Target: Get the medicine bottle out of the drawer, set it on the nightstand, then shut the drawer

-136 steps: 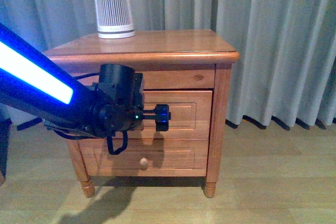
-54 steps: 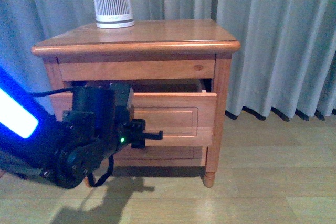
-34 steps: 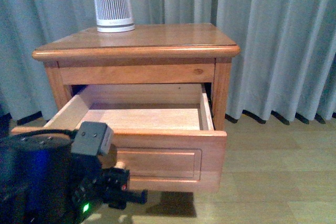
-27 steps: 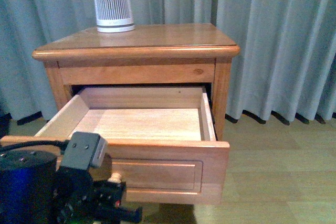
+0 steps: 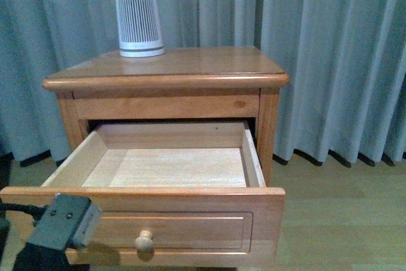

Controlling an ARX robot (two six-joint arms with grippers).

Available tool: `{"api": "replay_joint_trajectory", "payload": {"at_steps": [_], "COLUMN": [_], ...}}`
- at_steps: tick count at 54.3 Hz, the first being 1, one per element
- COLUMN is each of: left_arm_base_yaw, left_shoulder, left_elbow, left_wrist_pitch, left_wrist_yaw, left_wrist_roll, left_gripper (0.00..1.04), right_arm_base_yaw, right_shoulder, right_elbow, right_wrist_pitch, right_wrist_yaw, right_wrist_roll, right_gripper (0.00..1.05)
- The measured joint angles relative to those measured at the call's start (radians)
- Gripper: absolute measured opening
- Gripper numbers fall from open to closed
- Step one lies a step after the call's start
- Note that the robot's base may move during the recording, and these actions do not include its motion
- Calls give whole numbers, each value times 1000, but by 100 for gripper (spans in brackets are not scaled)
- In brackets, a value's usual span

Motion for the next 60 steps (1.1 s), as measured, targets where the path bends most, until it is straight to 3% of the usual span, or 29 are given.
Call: {"api": "replay_joint_trajectory", "payload": {"at_steps": [11,20,22,26,30,50,60], "left_arm_base_yaw": [116,214,219,221,229,229,228], "left_shoulder": [-445,-748,-805,-983,-1116,-1297,-1371], "left_elbow": [158,203,190,109,16,-251,-341], "left_wrist_pitch": [-367,-532,-540,-597,-600,-517,-507], "left_wrist_yaw": [157,323,280,-6,-143,-159,-161], "left_wrist_roll": [18,-23,-18,-3,0,2,3], "left_gripper": [98,98,95,81,69,4,3], "right_arm_base_yaw": [0,0,0,0,0,0,0], "right_shoulder": [0,0,0,0,0,0,0], "right_elbow": [0,0,0,0,0,0,0], "right_wrist_pitch": [0,0,0,0,0,0,0], "right_wrist_yaw": [0,0,0,0,0,3,3], "right_wrist_roll": [0,0,0,0,0,0,0], "right_gripper": [104,104,104,104,104,104,104]}}
